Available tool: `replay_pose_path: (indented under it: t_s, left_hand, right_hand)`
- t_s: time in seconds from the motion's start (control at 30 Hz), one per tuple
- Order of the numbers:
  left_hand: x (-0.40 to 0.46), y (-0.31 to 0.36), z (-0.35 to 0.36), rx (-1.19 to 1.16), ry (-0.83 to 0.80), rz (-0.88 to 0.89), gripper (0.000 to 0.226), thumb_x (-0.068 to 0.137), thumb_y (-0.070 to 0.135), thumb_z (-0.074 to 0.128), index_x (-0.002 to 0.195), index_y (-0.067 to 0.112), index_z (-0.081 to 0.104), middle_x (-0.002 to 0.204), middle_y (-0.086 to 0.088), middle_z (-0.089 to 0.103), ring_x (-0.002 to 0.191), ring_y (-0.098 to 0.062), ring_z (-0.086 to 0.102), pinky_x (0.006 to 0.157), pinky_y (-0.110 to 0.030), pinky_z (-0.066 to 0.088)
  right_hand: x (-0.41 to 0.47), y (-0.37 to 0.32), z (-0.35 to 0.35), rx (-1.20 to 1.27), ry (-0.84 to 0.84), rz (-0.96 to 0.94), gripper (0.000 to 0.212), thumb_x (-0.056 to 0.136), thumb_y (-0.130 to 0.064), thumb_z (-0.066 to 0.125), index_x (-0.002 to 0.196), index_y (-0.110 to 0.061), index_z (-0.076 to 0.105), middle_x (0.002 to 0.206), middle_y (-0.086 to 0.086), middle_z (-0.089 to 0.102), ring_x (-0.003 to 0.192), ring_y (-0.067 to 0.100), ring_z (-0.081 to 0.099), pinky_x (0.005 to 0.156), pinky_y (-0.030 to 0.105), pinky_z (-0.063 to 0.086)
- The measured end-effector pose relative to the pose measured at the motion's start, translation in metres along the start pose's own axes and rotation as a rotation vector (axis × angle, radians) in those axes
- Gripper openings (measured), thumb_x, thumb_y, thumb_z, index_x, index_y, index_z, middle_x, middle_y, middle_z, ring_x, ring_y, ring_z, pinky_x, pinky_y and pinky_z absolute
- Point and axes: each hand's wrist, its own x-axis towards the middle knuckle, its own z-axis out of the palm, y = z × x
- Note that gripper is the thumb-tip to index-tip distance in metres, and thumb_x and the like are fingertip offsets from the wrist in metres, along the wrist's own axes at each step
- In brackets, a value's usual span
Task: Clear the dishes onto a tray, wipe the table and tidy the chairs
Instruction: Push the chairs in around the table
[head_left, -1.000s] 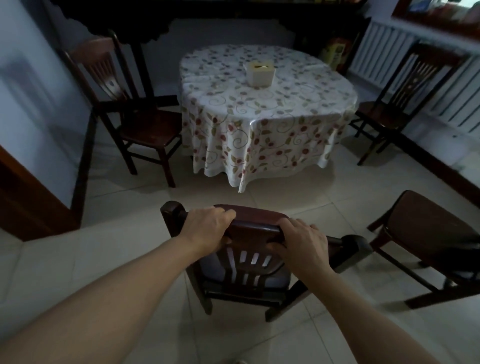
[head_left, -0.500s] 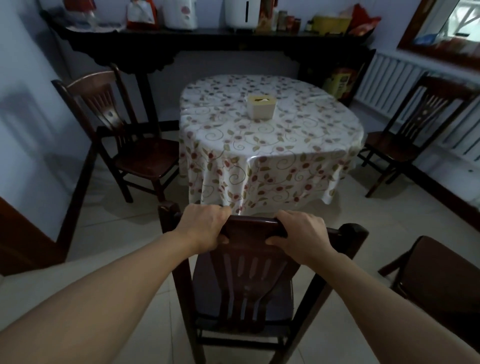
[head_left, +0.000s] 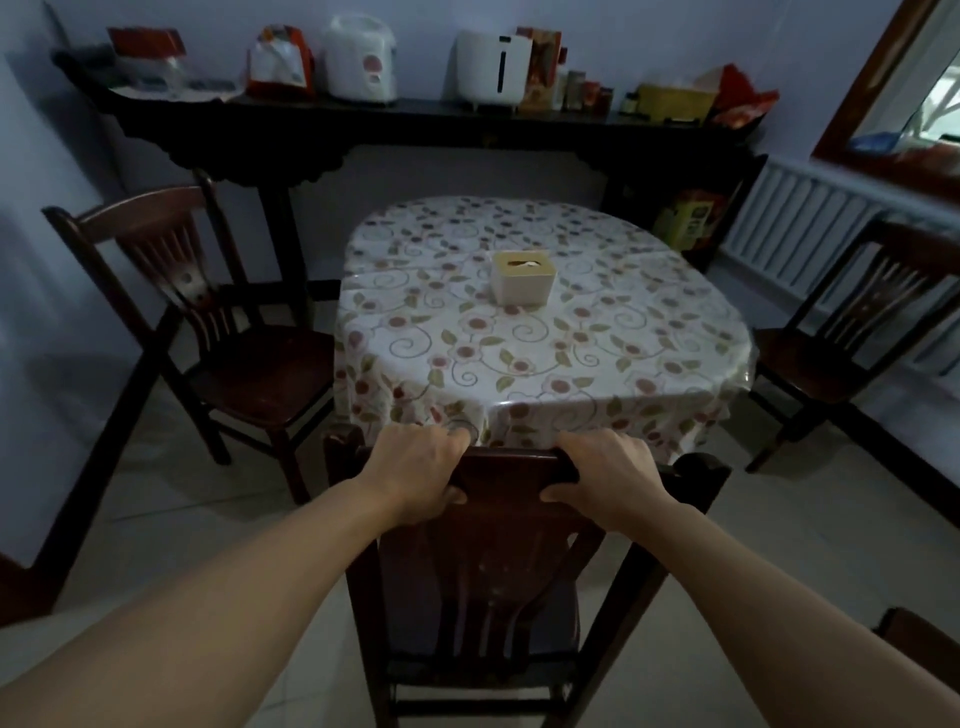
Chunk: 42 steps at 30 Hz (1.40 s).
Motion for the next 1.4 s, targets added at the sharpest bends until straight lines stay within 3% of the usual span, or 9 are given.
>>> replay_pose_path:
  t_s: [0.17,0.27,0.47,0.53,0.67,0.9,1.23,1.33,1.4]
  left_hand:
    - [0.071,-0.008,0.011,0.024,-0.005,-0.083,0.044,0.082,0.05,0.063,0.111,0.019,0.049,0.104,0.003,0.063,0.096,-0.018,0.062,0.068,-0.029,0.035]
    - [0.114,-0.009,0.02,0.033,-0.029,-0.168,0.04,0.083,0.048,0.063,0.105,0.018,0.048,0.104,0.001,0.063,0.096,-0.019,0.061,0.068,-0.03,0.037]
    - [0.191,-0.012,0.037,0.056,-0.056,-0.325,0.057,0.086,0.049,0.06,0.13,0.019,0.041,0.115,-0.001,0.059,0.108,-0.022,0.059,0.074,-0.032,0.038]
    - [0.209,-0.013,0.045,0.043,-0.06,-0.363,0.053,0.086,0.049,0.06,0.126,0.018,0.042,0.115,-0.001,0.059,0.107,-0.022,0.058,0.074,-0.032,0.04]
    - [0.242,-0.016,0.058,0.026,-0.059,-0.396,0.047,0.087,0.048,0.058,0.12,0.018,0.043,0.115,-0.001,0.057,0.107,-0.022,0.057,0.07,-0.031,0.035]
    - [0.255,-0.018,0.071,0.04,-0.052,-0.376,0.048,0.087,0.045,0.059,0.122,0.017,0.042,0.116,-0.001,0.057,0.109,-0.022,0.057,0.074,-0.032,0.042]
    - [0.246,0.012,0.094,-0.03,-0.03,-0.274,0.04,0.089,0.04,0.059,0.117,0.016,0.043,0.11,-0.002,0.056,0.103,-0.023,0.058,0.064,-0.03,0.033]
    - [0.239,0.013,0.1,-0.052,-0.032,-0.21,0.041,0.081,0.04,0.069,0.108,0.016,0.049,0.097,-0.001,0.059,0.089,-0.022,0.062,0.057,-0.031,0.03]
    - [0.233,0.012,0.103,-0.008,-0.08,-0.136,0.052,0.055,0.042,0.087,0.087,0.016,0.056,0.071,0.001,0.059,0.06,-0.019,0.062,0.043,-0.025,0.02]
  right_hand:
    - [0.076,0.044,0.001,-0.011,0.016,-0.075,0.043,0.078,-0.054,0.066,0.111,-0.027,0.059,0.103,-0.005,0.064,0.098,0.018,0.059,0.076,0.031,0.048]
    - [0.125,0.071,0.006,-0.014,-0.01,-0.129,0.039,0.079,-0.055,0.065,0.103,-0.025,0.058,0.094,-0.003,0.064,0.091,0.019,0.058,0.067,0.03,0.042]
    - [0.21,0.116,0.012,0.01,0.006,-0.238,0.042,0.084,-0.051,0.061,0.115,-0.024,0.057,0.105,-0.004,0.064,0.1,0.021,0.06,0.078,0.032,0.043]
    - [0.231,0.126,0.018,0.02,0.013,-0.251,0.045,0.085,-0.05,0.062,0.122,-0.026,0.055,0.11,-0.005,0.065,0.105,0.02,0.06,0.081,0.032,0.045]
    - [0.266,0.146,0.03,0.011,0.041,-0.268,0.038,0.084,-0.049,0.061,0.115,-0.027,0.057,0.104,-0.007,0.065,0.1,0.02,0.061,0.071,0.029,0.037]
    - [0.272,0.155,0.049,0.043,0.071,-0.27,0.041,0.084,-0.05,0.061,0.117,-0.026,0.055,0.103,-0.008,0.066,0.097,0.018,0.062,0.069,0.029,0.038]
    - [0.241,0.17,0.063,0.02,0.011,-0.193,0.027,0.085,-0.042,0.062,0.103,-0.021,0.057,0.096,-0.005,0.063,0.091,0.02,0.06,0.069,0.029,0.036]
    - [0.229,0.168,0.068,0.014,0.0,-0.188,0.027,0.086,-0.04,0.062,0.104,-0.021,0.055,0.097,-0.004,0.062,0.092,0.021,0.06,0.068,0.029,0.036]
    - [0.223,0.165,0.074,0.032,-0.011,-0.191,0.027,0.087,-0.036,0.062,0.107,-0.021,0.054,0.1,-0.003,0.06,0.092,0.022,0.061,0.069,0.029,0.04]
